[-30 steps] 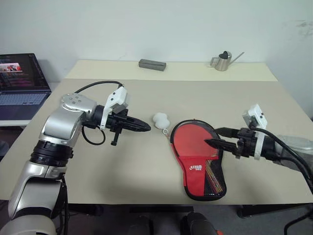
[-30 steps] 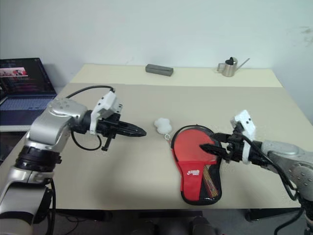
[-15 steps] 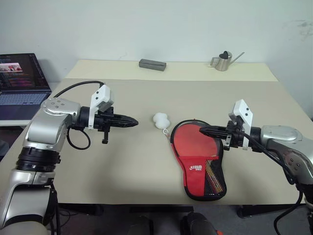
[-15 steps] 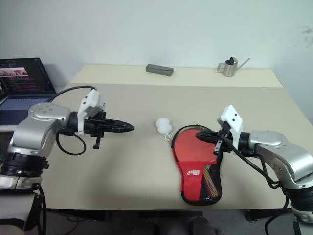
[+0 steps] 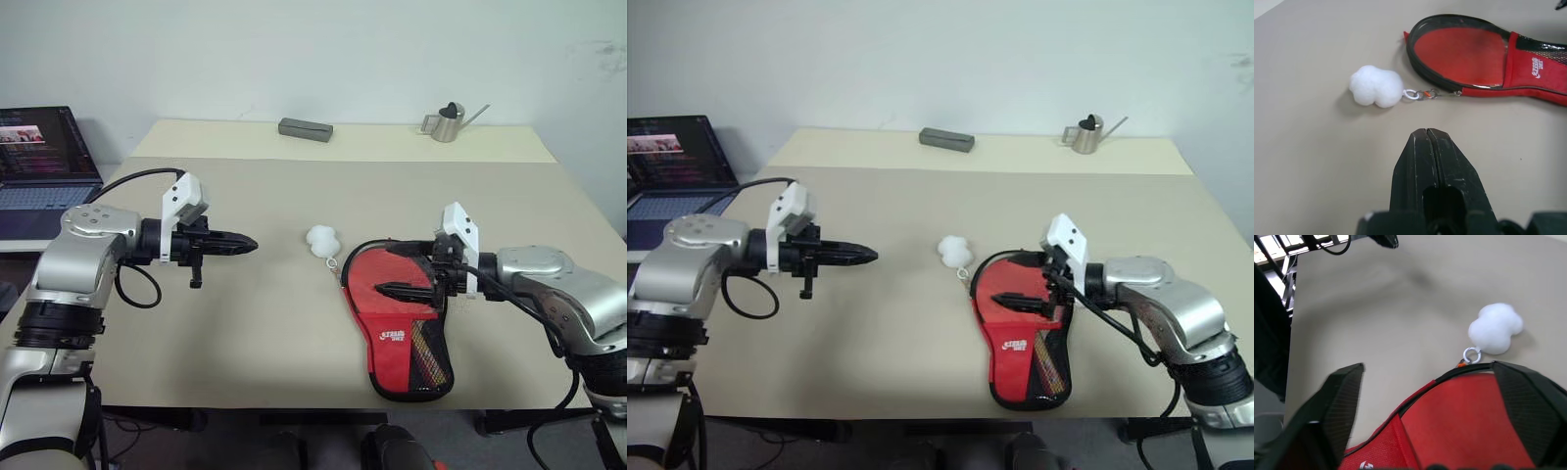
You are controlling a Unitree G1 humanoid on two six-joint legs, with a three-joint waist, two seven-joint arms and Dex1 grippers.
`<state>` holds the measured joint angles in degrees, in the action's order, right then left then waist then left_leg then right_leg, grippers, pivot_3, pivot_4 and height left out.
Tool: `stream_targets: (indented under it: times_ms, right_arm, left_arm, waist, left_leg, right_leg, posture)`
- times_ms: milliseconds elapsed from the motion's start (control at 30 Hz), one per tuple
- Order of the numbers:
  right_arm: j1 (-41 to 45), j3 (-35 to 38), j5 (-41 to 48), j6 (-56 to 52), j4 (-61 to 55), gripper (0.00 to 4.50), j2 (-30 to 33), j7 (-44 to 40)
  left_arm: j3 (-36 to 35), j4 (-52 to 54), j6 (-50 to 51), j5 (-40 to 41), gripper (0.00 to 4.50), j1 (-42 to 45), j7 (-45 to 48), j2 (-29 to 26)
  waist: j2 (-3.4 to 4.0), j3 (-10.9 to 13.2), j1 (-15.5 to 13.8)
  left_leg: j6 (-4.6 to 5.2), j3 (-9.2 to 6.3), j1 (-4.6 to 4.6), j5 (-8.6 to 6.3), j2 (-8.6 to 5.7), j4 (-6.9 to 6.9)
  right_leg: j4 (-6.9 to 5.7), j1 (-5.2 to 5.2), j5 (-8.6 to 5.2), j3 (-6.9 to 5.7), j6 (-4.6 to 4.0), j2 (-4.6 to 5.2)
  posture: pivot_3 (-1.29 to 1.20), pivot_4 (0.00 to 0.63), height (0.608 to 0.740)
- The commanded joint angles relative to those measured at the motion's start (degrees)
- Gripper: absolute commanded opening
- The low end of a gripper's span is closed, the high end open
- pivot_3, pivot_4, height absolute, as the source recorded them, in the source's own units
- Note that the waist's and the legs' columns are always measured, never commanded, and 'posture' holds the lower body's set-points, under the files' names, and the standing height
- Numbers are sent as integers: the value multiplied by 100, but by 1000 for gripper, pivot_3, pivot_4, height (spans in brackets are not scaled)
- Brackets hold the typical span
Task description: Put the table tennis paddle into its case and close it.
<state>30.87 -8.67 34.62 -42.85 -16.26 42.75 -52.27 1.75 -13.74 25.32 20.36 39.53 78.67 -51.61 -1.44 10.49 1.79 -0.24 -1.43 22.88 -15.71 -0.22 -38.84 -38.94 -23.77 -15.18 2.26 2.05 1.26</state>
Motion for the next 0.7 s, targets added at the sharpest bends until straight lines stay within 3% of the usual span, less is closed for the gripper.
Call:
stream_targets:
  times_ms: [33, 300, 700]
  right_arm:
    - [231, -121, -294, 350, 168, 4462, -58, -284]
    - [554, -431, -1106, 1153, 1172, 4462, -680, -327]
    - [162, -791, -1949, 1688, 2423, 4462, -1187, -470]
  left_arm:
    - [-209, 84, -97, -26, 0, -10, -114, -97]
    - [-297, 89, -58, -43, 0, -72, -552, 12]
    - [-29, 26, -53, -199, 0, 101, -606, 265]
  waist:
    - [0, 0, 1]
    - [0, 0, 6]
    - [0, 0, 1]
  left_leg:
    - [0, 1, 0, 0, 0, 0]
    - [0, 1, -1, 0, 1, 0]
    - [-1, 1, 1, 0, -3, -1]
  right_leg:
    - [0, 0, 0, 1, 0, 0]
    - [-4, -3, 1, 1, -2, 0]
    - [-6, -5, 1, -1, -2, 3]
  posture:
    - [0, 150, 740]
    - [0, 150, 740]
    - [0, 150, 740]
